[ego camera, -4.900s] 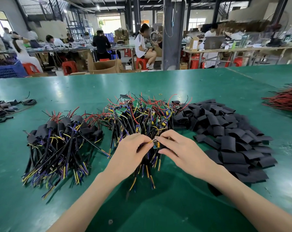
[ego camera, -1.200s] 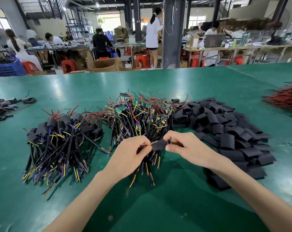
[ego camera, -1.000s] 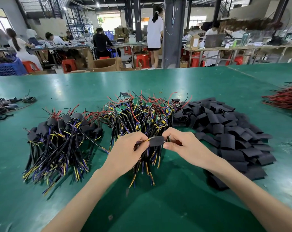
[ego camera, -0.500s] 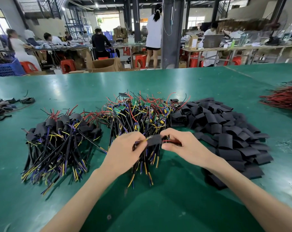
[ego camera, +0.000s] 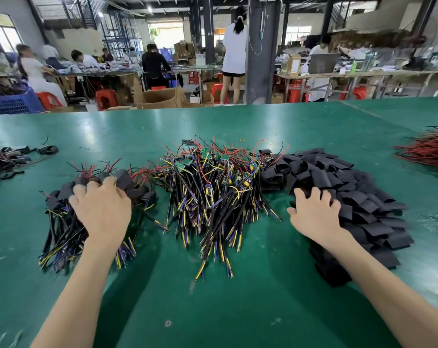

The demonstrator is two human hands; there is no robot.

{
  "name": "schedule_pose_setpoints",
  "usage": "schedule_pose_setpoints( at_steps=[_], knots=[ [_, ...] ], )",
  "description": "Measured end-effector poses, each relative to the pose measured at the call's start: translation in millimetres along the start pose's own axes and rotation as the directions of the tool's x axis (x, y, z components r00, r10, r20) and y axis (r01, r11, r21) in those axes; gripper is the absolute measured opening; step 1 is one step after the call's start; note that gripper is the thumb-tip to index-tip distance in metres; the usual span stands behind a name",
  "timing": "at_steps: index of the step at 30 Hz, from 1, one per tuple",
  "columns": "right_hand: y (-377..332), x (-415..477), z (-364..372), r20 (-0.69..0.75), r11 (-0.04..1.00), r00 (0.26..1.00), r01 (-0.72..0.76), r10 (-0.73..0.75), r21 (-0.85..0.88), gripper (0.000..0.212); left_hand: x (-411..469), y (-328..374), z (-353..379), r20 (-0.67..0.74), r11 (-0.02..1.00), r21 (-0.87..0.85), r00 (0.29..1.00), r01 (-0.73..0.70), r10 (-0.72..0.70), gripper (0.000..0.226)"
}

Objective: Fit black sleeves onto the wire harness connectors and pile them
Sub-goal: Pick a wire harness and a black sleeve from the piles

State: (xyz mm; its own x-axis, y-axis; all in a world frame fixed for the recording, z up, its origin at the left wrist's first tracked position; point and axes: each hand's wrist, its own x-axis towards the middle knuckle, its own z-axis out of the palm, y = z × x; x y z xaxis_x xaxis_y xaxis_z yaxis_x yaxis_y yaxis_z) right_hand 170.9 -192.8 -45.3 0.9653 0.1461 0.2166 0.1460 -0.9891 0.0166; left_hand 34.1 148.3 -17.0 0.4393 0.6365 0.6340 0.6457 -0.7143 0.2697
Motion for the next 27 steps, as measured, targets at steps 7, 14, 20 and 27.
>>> schedule_pose_setpoints(
  at_steps=[7,14,20,27],
  knots=[
    [3,3,-7,0.043,0.995,0.996,0.079,-0.081,0.054,0.035,-8,15,4,0.015,0.974,-0.010,0.974,-0.227,0.227,0.055],
    [4,2,-10,-0.062,0.980,0.991,0.123,-0.115,0.154,0.039,-9,8,22,0.130,0.965,-0.019,0.956,-0.263,0.263,0.024],
    [-4,-1,-15,-0.160,0.882,0.971,0.231,-0.180,0.411,0.028,-15,16,29,0.231,0.929,0.117,0.919,-0.351,0.318,0.041],
    [-9,-2,-15,-0.180,0.891,0.957,0.278,-0.226,0.359,0.036,-20,53,13,0.095,0.964,-0.051,0.959,-0.262,0.266,0.022]
  ],
)
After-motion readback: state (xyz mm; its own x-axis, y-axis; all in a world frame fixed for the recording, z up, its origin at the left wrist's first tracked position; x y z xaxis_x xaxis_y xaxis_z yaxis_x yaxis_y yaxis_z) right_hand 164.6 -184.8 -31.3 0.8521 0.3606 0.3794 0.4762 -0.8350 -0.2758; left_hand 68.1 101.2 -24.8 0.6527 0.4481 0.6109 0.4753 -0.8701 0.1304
